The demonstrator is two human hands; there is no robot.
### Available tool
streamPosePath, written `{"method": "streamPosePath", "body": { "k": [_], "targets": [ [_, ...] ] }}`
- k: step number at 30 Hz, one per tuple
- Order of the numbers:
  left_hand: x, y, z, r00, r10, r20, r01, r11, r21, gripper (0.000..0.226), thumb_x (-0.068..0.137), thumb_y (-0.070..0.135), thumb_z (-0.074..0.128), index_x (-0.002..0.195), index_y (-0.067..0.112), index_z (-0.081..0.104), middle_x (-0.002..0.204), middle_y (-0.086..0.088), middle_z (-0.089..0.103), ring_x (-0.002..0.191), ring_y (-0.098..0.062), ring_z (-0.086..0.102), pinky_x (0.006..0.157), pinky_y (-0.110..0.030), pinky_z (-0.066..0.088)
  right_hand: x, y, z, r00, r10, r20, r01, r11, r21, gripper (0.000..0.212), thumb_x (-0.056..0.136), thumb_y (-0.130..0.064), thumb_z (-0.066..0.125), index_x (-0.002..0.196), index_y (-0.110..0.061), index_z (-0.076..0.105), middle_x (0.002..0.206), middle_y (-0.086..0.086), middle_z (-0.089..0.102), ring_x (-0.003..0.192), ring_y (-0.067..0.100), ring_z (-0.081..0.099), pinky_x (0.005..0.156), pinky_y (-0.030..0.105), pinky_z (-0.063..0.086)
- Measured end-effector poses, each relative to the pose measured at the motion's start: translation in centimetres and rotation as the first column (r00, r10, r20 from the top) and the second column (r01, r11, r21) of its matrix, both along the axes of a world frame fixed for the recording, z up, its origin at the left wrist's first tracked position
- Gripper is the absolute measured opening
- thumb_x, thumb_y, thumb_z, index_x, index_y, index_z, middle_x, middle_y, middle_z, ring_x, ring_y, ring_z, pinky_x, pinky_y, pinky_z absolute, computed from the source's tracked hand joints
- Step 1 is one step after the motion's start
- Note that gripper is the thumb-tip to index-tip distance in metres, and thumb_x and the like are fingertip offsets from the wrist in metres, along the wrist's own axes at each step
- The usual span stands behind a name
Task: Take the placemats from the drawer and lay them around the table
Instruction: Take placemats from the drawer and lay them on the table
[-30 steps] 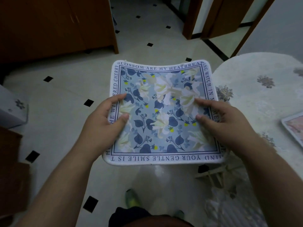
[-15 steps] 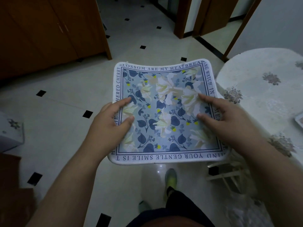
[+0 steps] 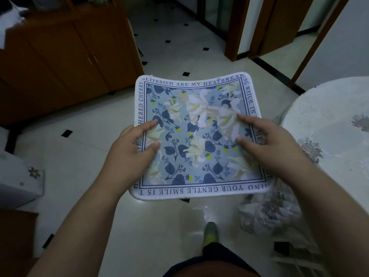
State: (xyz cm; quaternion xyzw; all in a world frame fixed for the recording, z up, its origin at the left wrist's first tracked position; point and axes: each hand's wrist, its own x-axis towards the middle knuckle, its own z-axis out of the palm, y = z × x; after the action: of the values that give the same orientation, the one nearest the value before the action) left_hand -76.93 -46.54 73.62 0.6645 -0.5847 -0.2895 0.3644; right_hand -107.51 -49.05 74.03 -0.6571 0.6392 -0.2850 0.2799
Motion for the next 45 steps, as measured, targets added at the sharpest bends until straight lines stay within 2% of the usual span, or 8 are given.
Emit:
{"method": "streamPosePath", "body": {
  "k": [6,10,15,21,33,38,41,45],
  "targets": [
    [-3.2,-7.4,0.6,0.999,0.018,-0.031,-0.019,0.999,-0.038,0.047,0.094,0.021,0.071,0.132,0.046,0.061,0.12,0.028,0.052,0.111,0.004,0.057,0.1,-0.035,0.053,-3.2,-7.9,1.4,0.999,0.02,-0.026,-0.021,1.0,-0.021,0.053,0.09,-0.03,0.072,0.139,-0.042,0.055,0.123,-0.015,0.05,0.109,0.004,0.05,0.101,0.024,0.04],
    [-5.0,-11.7,0.6,0.998,0.013,-0.056,-0.016,0.999,-0.044,0.047,0.093,0.02,0.071,0.132,0.046,0.062,0.126,0.019,0.056,0.117,-0.005,0.06,0.102,-0.041,0.053,-5.1,-11.9,1.8,0.999,0.01,-0.033,-0.011,0.999,-0.031,0.052,0.09,-0.031,0.072,0.138,-0.044,0.056,0.124,-0.015,0.051,0.109,0.004,0.051,0.099,0.024,0.041],
    [-6.3,-16.4,0.4,0.995,-0.02,-0.093,0.017,0.999,-0.035,0.046,0.093,0.02,0.071,0.128,0.049,0.064,0.123,0.026,0.056,0.115,-0.001,0.061,0.102,-0.04,0.054,-6.7,-15.3,1.3,0.999,-0.024,-0.032,0.023,1.0,-0.021,0.052,0.089,-0.032,0.073,0.137,-0.044,0.056,0.125,-0.013,0.053,0.109,0.003,0.051,0.098,0.021,0.038],
    [-6.9,-22.1,-0.8,0.989,-0.098,-0.11,0.097,0.995,-0.017,0.046,0.093,0.02,0.072,0.128,0.049,0.064,0.124,0.029,0.055,0.116,-0.003,0.061,0.102,-0.041,0.054,-7.4,-18.7,0.4,0.995,-0.089,-0.044,0.089,0.996,-0.002,0.052,0.09,-0.034,0.072,0.137,-0.045,0.056,0.125,-0.014,0.053,0.11,0.005,0.053,0.1,0.027,0.043],
    [-2.2,-38.8,-2.9,0.963,-0.257,-0.081,0.259,0.966,0.01,0.046,0.093,0.023,0.071,0.13,0.049,0.063,0.12,0.037,0.05,0.115,0.004,0.057,0.104,-0.04,0.052,-2.0,-30.4,-0.7,0.962,-0.247,-0.121,0.251,0.968,0.021,0.052,0.09,-0.035,0.072,0.138,-0.046,0.054,0.121,-0.016,0.049,0.107,0.002,0.048,0.095,0.021,0.037],
    [0.6,-45.5,-3.0,0.942,-0.325,-0.081,0.325,0.946,-0.017,0.047,0.092,0.023,0.072,0.13,0.049,0.062,0.127,0.025,0.056,0.12,-0.004,0.059,0.106,-0.043,0.05,1.0,-35.1,-1.0,0.942,-0.317,-0.111,0.319,0.948,0.006,0.057,0.09,-0.034,0.072,0.142,-0.044,0.051,0.124,-0.015,0.05,0.111,0.003,0.048,0.098,0.022,0.037],
    [1.4,-48.9,-2.4,0.932,-0.356,-0.073,0.355,0.934,-0.036,0.047,0.092,0.02,0.073,0.131,0.045,0.064,0.129,0.018,0.057,0.119,-0.001,0.059,0.107,-0.039,0.049,2.2,-37.2,-1.1,0.934,-0.349,-0.078,0.35,0.937,0.004,0.06,0.09,-0.034,0.072,0.144,-0.044,0.048,0.129,-0.012,0.052,0.117,0.006,0.052,0.103,0.025,0.039],
    [1.2,-52.1,-2.1,0.921,-0.387,-0.04,0.386,0.922,-0.04,0.046,0.092,0.021,0.073,0.131,0.044,0.064,0.125,0.023,0.056,0.118,0.005,0.055,0.108,-0.027,0.045,2.6,-39.5,-1.2,0.92,-0.384,-0.079,0.385,0.923,0.01,0.068,0.09,-0.031,0.072,0.15,-0.041,0.04,0.145,-0.009,0.051,0.126,0.01,0.052,0.105,0.025,0.039]
  ]
}}
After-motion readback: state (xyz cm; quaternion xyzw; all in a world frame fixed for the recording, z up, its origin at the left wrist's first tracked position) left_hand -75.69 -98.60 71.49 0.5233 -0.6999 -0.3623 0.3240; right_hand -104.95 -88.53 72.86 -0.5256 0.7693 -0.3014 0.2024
